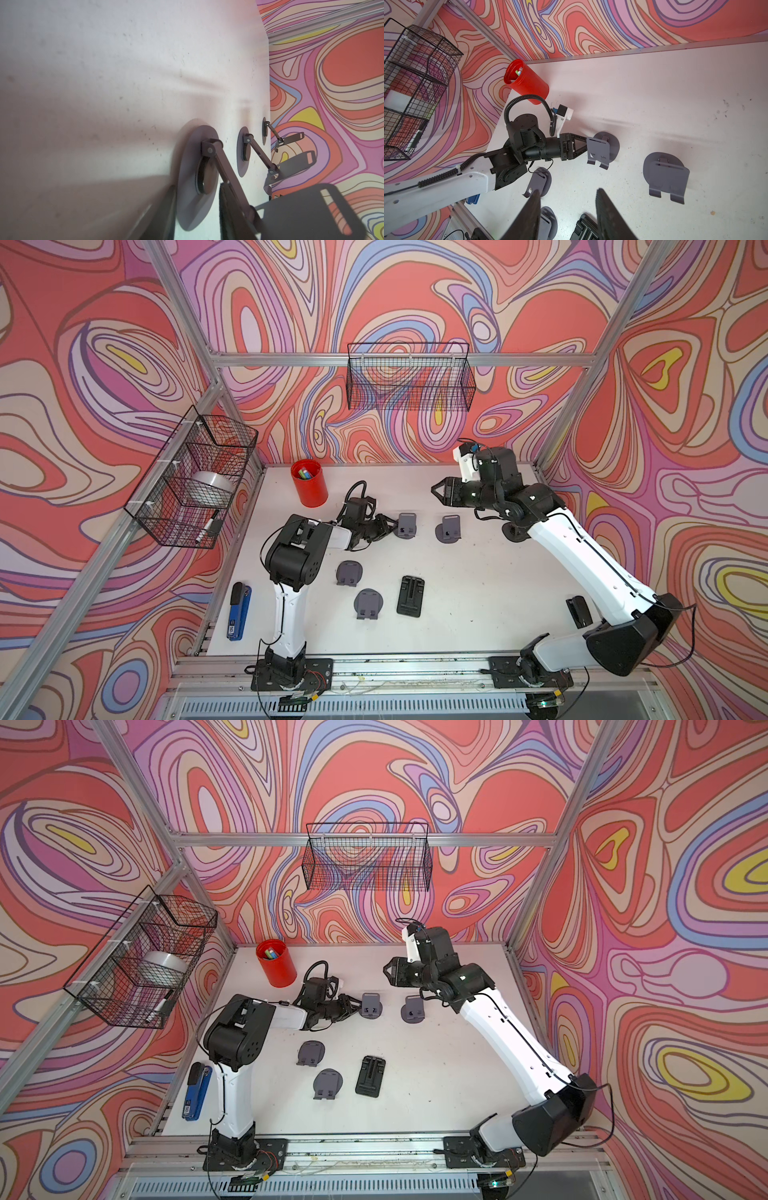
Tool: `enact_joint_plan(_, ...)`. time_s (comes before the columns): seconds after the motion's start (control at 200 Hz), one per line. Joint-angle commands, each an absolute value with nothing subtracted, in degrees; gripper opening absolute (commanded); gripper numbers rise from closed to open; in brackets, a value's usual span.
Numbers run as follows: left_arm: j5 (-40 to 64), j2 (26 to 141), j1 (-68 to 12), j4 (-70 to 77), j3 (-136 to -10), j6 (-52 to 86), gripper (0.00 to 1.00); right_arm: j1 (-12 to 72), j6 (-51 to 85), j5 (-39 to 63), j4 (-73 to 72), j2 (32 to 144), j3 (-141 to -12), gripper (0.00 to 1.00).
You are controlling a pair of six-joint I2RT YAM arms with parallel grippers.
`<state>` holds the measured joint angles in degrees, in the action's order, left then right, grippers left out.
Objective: Open the phone stand
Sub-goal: Place the phone stand at the center of the board, then pick up the phone stand at the center of the board.
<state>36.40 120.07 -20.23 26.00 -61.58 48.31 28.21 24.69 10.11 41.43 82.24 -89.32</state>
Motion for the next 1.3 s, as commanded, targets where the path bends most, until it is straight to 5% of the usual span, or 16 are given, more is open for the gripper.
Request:
enact_joint_plan(0.0, 34.52, 118.68, -19.5, 23.99, -59.71, 48.6, 0.32, 28.08, 25.29, 10.97, 40.01, 82.56, -88.43, 0.45)
enact_joint_plan(0.326, 34.11, 114.38, -17.59, 20.29, -58.06, 47.19, 0.32, 28.07, 25.9, 11.55, 39.35, 82.21, -87.19, 0.45)
enact_joint_plan(0.666, 29.82, 97.05, -17.23, 5.6, -55.66, 39.58, 0.33, 29.97, 30.16, 7.28, 43.21, 82.38, -84.36, 0.45)
enact_joint_plan(0.972, 23.05, 78.94, -14.77, -7.29, -51.9, 32.24, 0.47, 42.24, 41.84, -5.88, 46.3, 85.77, -81.59, 0.46)
enact_joint_plan(1.292, 24.61, 62.57, -5.27, -13.78, -43.59, 34.48, 0.57, 57.05, 60.79, -11.51, 53.94, 97.87, -87.44, 0.59)
